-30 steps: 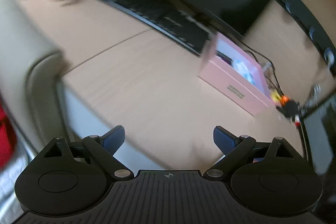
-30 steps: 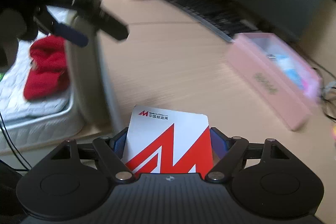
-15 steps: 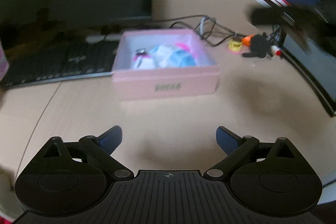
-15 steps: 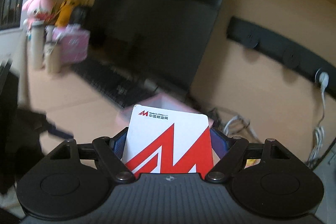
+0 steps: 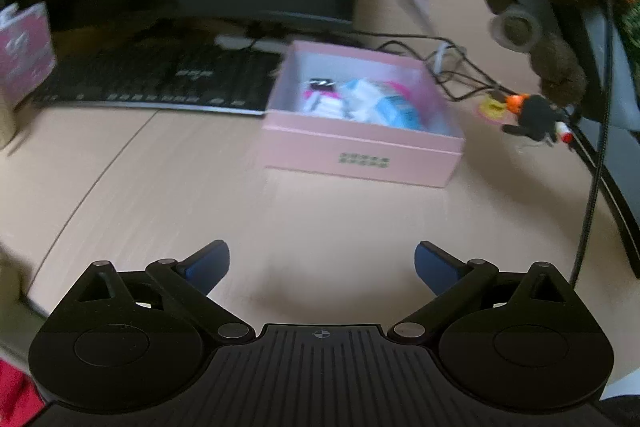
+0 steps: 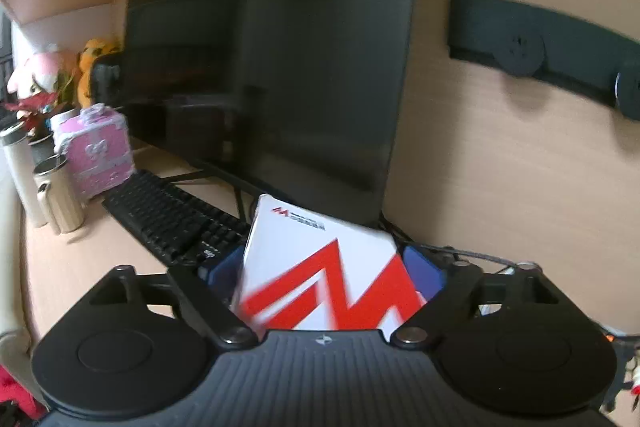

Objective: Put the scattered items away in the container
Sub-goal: 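Release the red-white card into the pink box with the right gripper, then grasp the black plush toy with the right gripper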

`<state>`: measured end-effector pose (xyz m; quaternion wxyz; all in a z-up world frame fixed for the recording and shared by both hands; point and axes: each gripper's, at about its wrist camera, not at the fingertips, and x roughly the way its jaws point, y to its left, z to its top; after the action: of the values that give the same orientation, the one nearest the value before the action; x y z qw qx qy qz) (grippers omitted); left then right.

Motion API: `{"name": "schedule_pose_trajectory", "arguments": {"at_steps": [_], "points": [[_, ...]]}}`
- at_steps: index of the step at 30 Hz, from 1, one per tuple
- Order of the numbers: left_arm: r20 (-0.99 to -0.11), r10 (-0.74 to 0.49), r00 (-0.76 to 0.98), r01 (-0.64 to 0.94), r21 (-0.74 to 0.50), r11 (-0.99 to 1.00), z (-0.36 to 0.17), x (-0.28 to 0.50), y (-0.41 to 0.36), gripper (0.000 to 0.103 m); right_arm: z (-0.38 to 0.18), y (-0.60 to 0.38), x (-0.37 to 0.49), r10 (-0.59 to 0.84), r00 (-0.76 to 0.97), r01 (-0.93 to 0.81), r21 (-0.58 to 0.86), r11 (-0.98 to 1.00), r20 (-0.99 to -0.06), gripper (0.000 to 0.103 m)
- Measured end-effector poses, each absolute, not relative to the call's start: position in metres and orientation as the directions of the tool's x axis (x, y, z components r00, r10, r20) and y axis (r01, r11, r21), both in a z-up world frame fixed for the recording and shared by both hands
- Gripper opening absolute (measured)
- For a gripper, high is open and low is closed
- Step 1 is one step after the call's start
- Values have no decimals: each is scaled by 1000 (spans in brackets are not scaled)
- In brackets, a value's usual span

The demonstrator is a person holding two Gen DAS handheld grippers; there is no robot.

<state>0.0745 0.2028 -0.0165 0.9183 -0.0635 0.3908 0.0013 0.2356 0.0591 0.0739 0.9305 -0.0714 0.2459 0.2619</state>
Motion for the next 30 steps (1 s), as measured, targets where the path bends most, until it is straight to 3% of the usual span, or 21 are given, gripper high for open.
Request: {"name": "schedule_pose_trajectory", "arguments": {"at_steps": [4,15,21,23,26,27,30], "points": [[-742,-61,667,-66,-141,988,-25,84,203,102,61,36,234,464,727,-501,70,862,-506,90],[-774,-126,620,51,-120,991,-44,117,153,102,23,-58,190,376,747,-384,105,917,-548,97],[-781,-99,616,42,-93,995,-41,113,147,103,10,-63,194,402,710,-426,101,899,-578,96],[-786,-83,612,15,-94,995,-40,112,149,103,3,-62,198,418,691,-431,128,893,-590,87],[-798,-56,600,-22,-86,996,-41,113,149,103,-3,-49,198,450,663,-499,95,861,-598,56],[-800,-48,598,-29,-82,996,-40,112,148,103,-4,-42,199,457,654,-523,77,849,-603,40],[-805,-30,592,-45,-70,997,-38,104,147,103,-8,-26,217,519,583,-570,140,809,-625,37]]}}
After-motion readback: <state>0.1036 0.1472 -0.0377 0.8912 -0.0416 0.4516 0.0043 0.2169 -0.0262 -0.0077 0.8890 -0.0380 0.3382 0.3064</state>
